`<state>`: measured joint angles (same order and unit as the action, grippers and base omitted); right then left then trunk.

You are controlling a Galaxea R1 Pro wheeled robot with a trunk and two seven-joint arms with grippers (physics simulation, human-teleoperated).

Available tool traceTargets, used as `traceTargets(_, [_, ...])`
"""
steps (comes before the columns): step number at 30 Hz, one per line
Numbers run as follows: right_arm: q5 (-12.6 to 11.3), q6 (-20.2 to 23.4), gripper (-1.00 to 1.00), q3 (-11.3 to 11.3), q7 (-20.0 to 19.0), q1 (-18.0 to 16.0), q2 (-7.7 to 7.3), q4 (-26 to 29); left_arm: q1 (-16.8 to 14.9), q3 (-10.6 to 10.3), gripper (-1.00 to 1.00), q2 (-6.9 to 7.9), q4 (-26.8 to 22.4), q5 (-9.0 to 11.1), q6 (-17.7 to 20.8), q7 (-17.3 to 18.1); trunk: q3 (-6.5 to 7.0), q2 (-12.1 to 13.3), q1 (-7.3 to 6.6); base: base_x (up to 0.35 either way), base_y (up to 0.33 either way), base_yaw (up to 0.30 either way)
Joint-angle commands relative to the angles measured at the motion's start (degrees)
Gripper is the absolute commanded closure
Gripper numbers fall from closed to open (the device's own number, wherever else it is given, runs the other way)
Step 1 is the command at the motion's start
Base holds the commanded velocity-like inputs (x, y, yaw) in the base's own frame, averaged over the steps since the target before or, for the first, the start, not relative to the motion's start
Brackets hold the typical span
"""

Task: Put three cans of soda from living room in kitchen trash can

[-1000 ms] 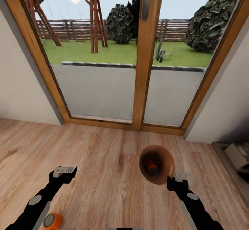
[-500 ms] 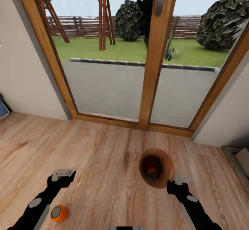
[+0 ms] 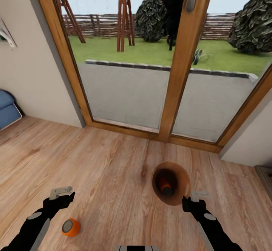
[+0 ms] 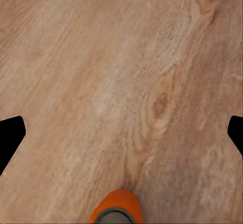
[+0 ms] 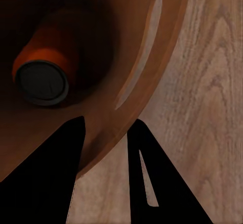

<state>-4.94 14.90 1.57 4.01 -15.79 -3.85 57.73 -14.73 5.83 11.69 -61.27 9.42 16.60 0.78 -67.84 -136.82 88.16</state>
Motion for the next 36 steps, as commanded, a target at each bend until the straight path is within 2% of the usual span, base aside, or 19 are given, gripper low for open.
traceTargets(1, [0.02,-0.04,1.00,0.01,-0.14,-0.03,0.03,0.10,0.02,0.48,-1.00,0.00,-1.43,0.09,0.95,-0.13,-0.06,0.00,0.00,0.014,0.000,0.148])
traceTargets(6, [0.02,-0.04,1.00,0.68,-0.10,-0.03,0.02,0.10,0.00,1.24,-1.00,0.00,-3.44,0.10,3.05,-0.37,-0.26,0.00,0.00,0.012,0.000,0.080])
traceTargets(8, [0.02,-0.04,1.00,1.15,-0.07,-0.03,0.02,0.10,-0.02,1.30,-1.00,0.00,-3.76,0.11,6.30,-0.40,-0.28,0.00,0.00,0.015,0.000,0.020])
traceTargets(9, [0.02,-0.04,1.00,1.39,-0.06,-0.03,0.00,0.10,-0.03,1.25,-1.00,0.00,-4.01,0.15,9.18,-0.42,-0.29,0.00,0.00,0.004,0.000,0.005])
traceTargets(14, [0.02,-0.04,1.00,1.50,-0.06,-0.03,-0.01,0.10,-0.03,1.17,-1.00,0.00,-4.09,0.11,12.74,-0.43,-0.29,0.00,0.00,0.002,0.000,0.003])
traceTargets(15, [0.02,-0.04,1.00,1.55,-0.04,-0.03,-0.01,0.10,-0.03,1.14,-1.00,0.00,-4.15,0.13,15.86,-0.43,-0.29,0.00,0.00,0.000,0.000,0.000])
traceTargets(16, [0.05,-0.04,1.00,1.56,0.04,-0.03,-0.01,0.10,-0.04,1.11,-1.00,-0.02,-4.14,0.03,17.40,-0.46,-0.29,0.00,0.00,0.000,0.000,0.000])
traceTargets(21, [0.12,-0.04,1.00,1.74,0.40,-0.03,0.01,0.35,-0.10,1.04,-1.00,-0.08,-4.08,-0.38,20.43,-0.87,-0.29,0.00,0.00,0.000,0.000,0.000])
traceTargets(25, [0.18,-0.04,1.00,2.69,0.49,-0.09,-0.01,0.81,-0.12,0.97,-1.00,-0.12,-4.20,-0.08,22.68,-3.11,-0.29,0.00,0.00,0.000,0.000,0.000])
traceTargets(28, [0.15,0.17,1.00,4.19,0.64,-0.28,0.06,2.86,-0.12,0.90,-1.00,-0.87,-4.20,-0.07,23.20,-4.03,-0.29,0.00,0.00,0.000,0.000,0.000])
traceTargets(30, [0.13,0.74,1.00,5.46,0.70,-0.39,0.25,6.39,-0.12,0.87,-1.00,-1.49,-4.15,-0.19,23.38,-4.52,-0.29,0.00,0.00,0.000,0.000,0.000])
traceTargets(34, [0.10,1.70,1.00,6.17,0.72,-0.47,0.37,11.30,-0.12,0.85,-1.00,-1.79,-4.13,-0.25,23.44,-4.78,-0.29,0.00,0.00,0.000,0.000,0.000])
traceTargets(35, [0.09,4.64,1.00,6.40,0.69,-0.66,0.41,15.37,-0.12,0.85,-1.00,-1.89,-4.16,-0.27,23.34,-4.89,-0.29,0.00,0.00,0.000,0.000,0.000])
traceTargets(36, [0.07,5.13,1.00,6.43,0.70,-0.71,0.41,15.94,-0.12,0.85,-1.00,-1.90,-4.15,-0.27,23.31,-4.91,-0.29,0.00,0.00,0.000,0.000,0.000])
